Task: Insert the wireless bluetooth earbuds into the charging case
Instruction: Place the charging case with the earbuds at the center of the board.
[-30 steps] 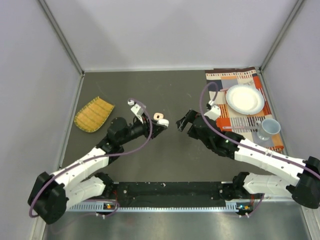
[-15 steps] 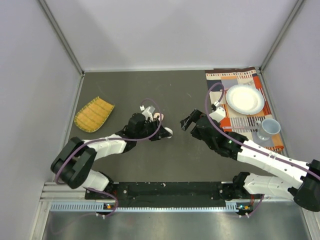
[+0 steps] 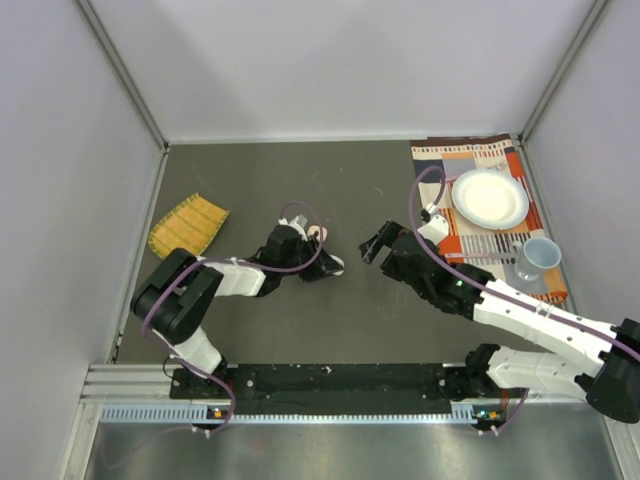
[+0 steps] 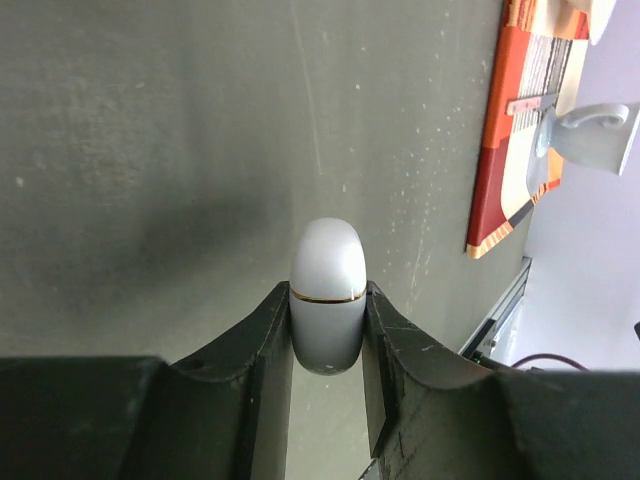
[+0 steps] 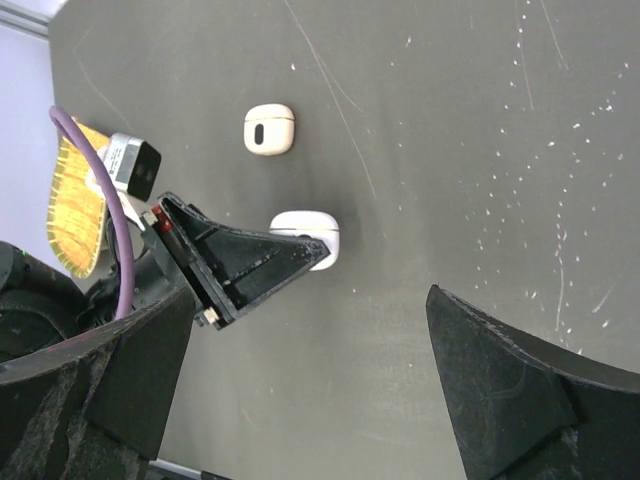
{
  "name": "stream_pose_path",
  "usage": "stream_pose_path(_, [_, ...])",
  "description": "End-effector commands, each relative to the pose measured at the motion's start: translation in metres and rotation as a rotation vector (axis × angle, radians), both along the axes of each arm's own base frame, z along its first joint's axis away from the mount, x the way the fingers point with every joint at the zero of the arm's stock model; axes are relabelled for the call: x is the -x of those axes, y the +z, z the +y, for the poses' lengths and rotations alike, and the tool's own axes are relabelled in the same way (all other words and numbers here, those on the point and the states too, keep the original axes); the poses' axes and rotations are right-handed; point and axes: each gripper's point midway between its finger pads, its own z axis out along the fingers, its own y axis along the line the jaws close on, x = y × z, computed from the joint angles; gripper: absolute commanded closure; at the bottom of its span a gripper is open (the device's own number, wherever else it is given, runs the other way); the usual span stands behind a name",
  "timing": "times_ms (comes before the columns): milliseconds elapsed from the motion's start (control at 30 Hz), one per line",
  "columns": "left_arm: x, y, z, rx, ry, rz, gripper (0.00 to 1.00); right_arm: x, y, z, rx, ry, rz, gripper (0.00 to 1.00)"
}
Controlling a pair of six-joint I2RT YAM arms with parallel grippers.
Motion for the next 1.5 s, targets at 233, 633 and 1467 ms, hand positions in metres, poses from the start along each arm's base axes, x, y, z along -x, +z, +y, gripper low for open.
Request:
stream_pose_path(233, [-0.018,-0.011,-0.001,0.008,0.061,0.055,0.86,-0.002,-0.006,-0.005,0.003,-0.016,0.007,0.01])
stream_pose_path(633, [-0.008,-0.032,0.013,-0.062,0.068,0.084,0.72,-0.001,-0.008,-0.001,0.01,0.003,0.019,0.01])
stream_pose_path(1467, [-0.001,-0.048,0.062,-0.336,0.116,0.071,0.54,-0.004,-0.013,0.0,0.049,0.02,0.027,0.01])
